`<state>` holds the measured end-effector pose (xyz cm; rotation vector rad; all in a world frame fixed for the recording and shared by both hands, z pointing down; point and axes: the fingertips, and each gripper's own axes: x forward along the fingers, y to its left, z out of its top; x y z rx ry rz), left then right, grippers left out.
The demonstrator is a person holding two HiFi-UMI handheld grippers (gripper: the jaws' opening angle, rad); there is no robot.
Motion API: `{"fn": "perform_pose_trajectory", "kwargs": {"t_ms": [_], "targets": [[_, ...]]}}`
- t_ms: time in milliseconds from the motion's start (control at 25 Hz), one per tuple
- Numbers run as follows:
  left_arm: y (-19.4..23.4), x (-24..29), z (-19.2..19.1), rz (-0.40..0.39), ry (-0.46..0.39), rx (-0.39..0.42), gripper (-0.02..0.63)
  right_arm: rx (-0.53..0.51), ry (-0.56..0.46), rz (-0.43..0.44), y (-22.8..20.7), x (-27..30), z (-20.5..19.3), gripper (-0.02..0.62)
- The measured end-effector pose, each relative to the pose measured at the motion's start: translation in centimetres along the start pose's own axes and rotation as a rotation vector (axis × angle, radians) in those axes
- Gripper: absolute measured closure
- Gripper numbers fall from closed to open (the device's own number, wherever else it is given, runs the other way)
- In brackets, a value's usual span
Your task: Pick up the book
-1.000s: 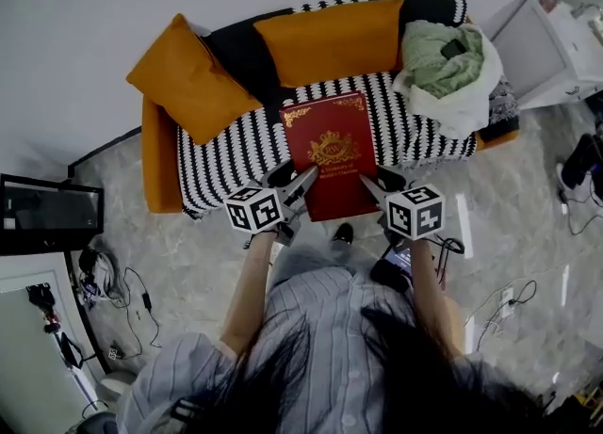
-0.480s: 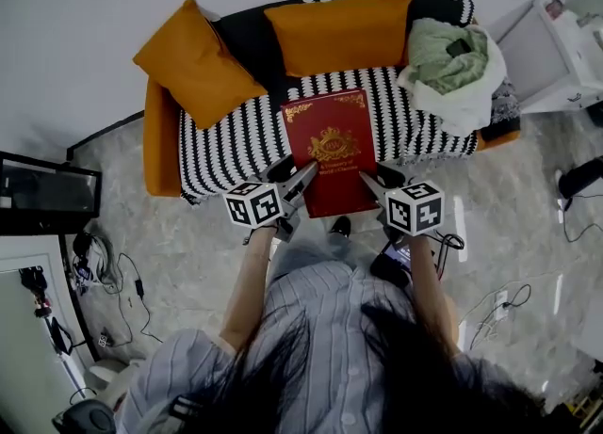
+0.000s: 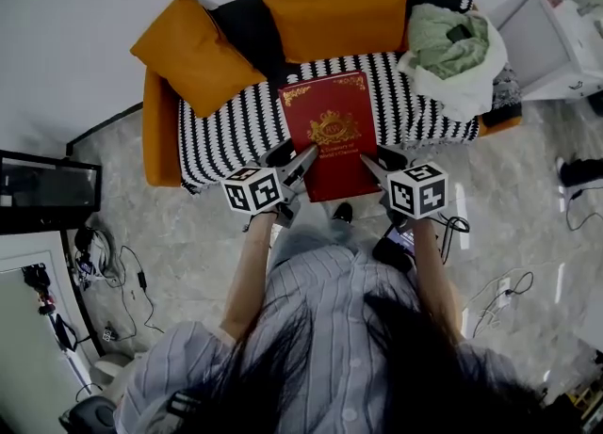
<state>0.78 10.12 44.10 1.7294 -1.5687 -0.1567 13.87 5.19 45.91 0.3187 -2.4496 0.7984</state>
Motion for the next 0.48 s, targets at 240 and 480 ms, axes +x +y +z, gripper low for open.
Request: {"fn": "perform_pose_trajectory", "kwargs": {"t_ms": [240,480], "targets": [[0.0,0.2,0.1,-0.008,0.012,-0.003,0.333,0.007,0.011,-0.011,-0.1,-0.1,-0.1,0.443],[0.7,1.6,1.7,-0.013,0.011,0.021,0.333,0.014,0.005,-0.01,-1.1,1.2,0.7,0.445]]}}
